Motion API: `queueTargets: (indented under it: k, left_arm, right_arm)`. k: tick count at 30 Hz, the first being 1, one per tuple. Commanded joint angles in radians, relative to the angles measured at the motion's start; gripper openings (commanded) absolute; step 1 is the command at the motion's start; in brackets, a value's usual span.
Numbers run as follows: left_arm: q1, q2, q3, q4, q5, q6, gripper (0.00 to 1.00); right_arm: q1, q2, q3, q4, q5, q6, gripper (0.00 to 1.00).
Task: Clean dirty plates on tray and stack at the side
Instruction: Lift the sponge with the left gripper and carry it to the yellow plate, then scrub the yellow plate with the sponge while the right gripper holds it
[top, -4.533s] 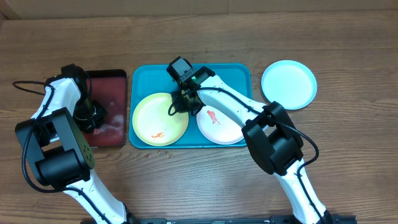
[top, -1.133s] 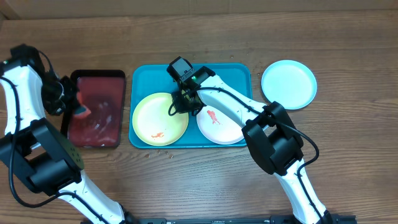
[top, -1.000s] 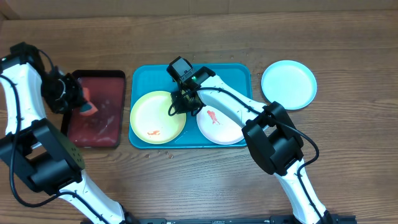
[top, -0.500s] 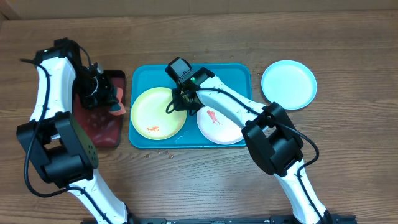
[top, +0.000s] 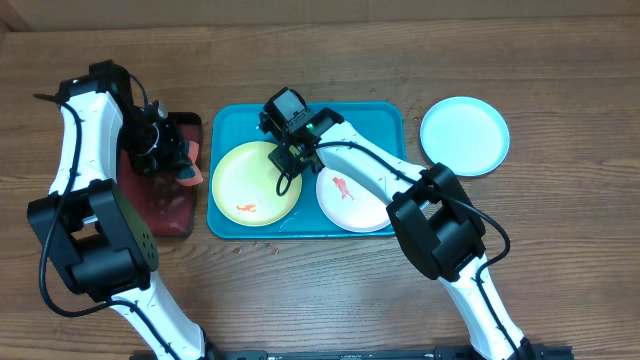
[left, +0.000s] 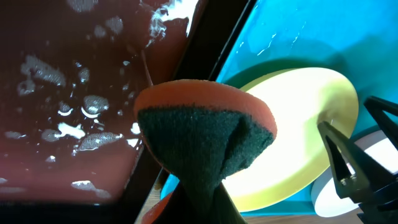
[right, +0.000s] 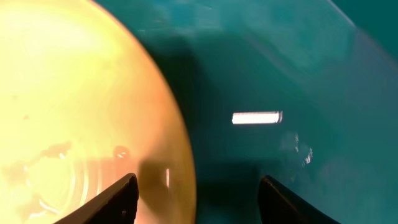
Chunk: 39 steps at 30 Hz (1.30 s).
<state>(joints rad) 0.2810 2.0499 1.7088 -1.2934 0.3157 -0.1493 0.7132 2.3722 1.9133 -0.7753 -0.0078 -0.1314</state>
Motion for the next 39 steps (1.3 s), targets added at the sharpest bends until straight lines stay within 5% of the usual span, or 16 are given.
queueTargets:
  k: [1,19,23,27,29,39]
  left_arm:
    - [-0.003,-0.003,0.002,-0.007,0.017,0.019,0.04]
    - [-0.003,-0.003,0.002,-0.022,0.018,0.019,0.04]
    - [-0.003,-0.003,0.002,-0.024,0.017,0.019,0.04]
    - [-0.003,-0.003,0.002,-0.025,0.018,0.023,0.04]
    - [-0.008,-0.003,0.002,-0.029,0.018,0.023,0.04]
    - [-0.110,-0.003,0.002,-0.021,0.024,0.035,0.04]
  right_arm:
    - [-0.004,0.014,0.032,0.026,-0.106,-0.219,0.63]
    - [-0.011,0.062,0.023,0.136,-0.192,-0.214,0.52]
    - [-0.015,0.081,0.023,0.134,-0.191,-0.200,0.40]
    - [-0.015,0.080,0.034,0.138,-0.104,-0.074,0.12]
    - [-0.015,0.076,0.048,0.109,-0.078,-0.016,0.05]
    - [-0.015,0.051,0.112,-0.090,-0.016,0.429,0.04]
